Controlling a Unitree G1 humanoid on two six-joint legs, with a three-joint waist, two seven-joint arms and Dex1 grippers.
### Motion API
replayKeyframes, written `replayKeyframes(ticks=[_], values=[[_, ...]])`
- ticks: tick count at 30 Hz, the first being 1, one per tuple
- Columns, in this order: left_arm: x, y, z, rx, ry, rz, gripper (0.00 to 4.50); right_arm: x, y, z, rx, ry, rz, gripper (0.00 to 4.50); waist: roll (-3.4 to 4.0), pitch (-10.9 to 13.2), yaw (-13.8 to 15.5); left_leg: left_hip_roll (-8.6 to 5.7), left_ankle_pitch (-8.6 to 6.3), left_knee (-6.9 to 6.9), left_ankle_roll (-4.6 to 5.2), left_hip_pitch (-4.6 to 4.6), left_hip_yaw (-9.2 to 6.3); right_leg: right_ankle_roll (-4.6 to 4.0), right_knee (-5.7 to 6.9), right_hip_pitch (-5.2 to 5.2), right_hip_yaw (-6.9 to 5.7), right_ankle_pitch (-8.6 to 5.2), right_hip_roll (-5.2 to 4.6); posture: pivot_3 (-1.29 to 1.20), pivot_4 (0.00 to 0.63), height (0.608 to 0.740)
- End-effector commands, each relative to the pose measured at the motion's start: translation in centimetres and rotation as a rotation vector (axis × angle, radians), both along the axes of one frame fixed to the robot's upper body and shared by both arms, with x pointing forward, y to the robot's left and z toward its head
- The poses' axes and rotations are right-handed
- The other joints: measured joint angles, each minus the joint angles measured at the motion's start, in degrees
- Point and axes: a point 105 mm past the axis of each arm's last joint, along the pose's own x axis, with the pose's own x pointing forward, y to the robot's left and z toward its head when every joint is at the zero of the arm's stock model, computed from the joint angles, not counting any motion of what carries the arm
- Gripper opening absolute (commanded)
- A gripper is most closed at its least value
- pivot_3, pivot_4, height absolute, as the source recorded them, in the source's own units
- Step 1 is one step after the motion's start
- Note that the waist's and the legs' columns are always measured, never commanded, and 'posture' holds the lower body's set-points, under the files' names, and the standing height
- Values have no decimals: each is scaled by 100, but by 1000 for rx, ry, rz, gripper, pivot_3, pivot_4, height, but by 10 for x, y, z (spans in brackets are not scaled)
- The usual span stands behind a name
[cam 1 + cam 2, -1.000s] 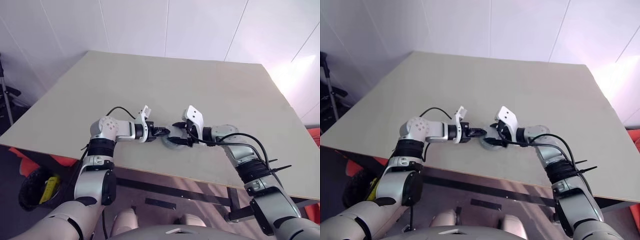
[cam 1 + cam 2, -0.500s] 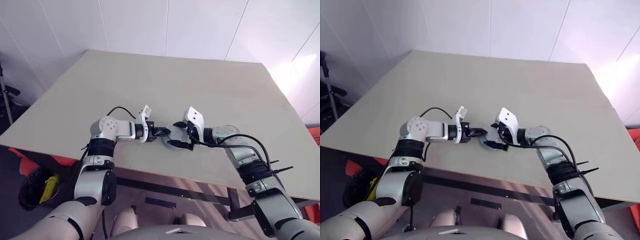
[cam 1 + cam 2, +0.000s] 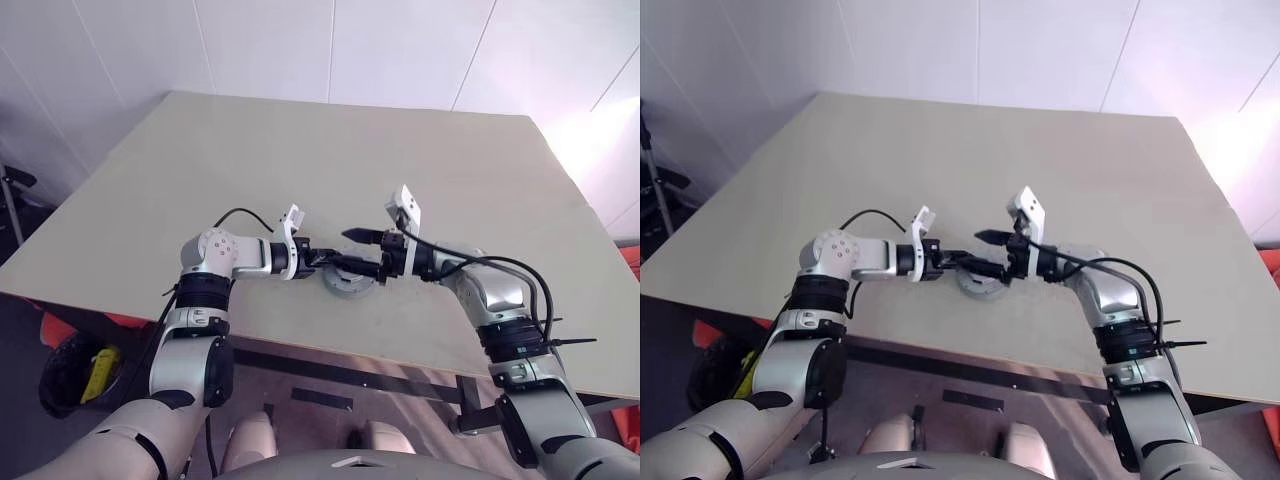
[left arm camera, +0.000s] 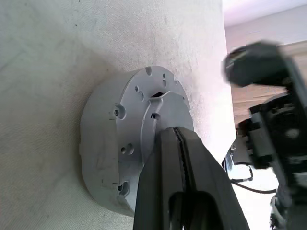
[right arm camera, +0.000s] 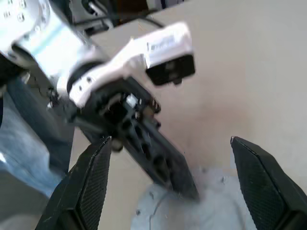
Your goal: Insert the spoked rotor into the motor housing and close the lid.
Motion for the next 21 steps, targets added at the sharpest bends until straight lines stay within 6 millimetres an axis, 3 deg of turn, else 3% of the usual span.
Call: replayKeyframes(ticks=[1, 6, 11, 14, 21], values=[[1, 5, -8, 55, 15, 13, 0, 12, -7, 31, 90, -46, -71, 4466, 0, 1, 10, 0, 0, 0, 0, 0, 0, 0, 1, 0, 0, 0, 0, 0, 0, 740], [2, 5, -8, 51, 15, 13, 0, 26, -21, 32, 108, 35, -189, 4466, 1, 2, 40, 0, 2, 8, -3, 2, 0, -1, 12, 0, 0, 0, -1, 0, 0, 740], [2, 4, -7, 49, 14, 9, 0, 39, -46, 5, 22, 219, -351, 4466, 1, 6, 77, -1, 8, 17, -14, 10, 0, -3, 45, -4, 2, -2, -2, 0, 0, 740], [2, 4, -7, 47, 14, 7, 0, 29, -66, -14, -42, 351, -374, 4466, 3, 17, 136, -4, 15, 19, -25, 8, 1, -5, 67, -17, 8, -3, -2, 0, 0, 740], [1, 5, -9, 46, 17, 5, 0, 10, -94, -23, -72, 510, -389, 4466, 1, 19, 166, -4, 19, 22, -30, 9, 0, -3, 76, -18, 9, -2, -2, 0, 0, 740]])
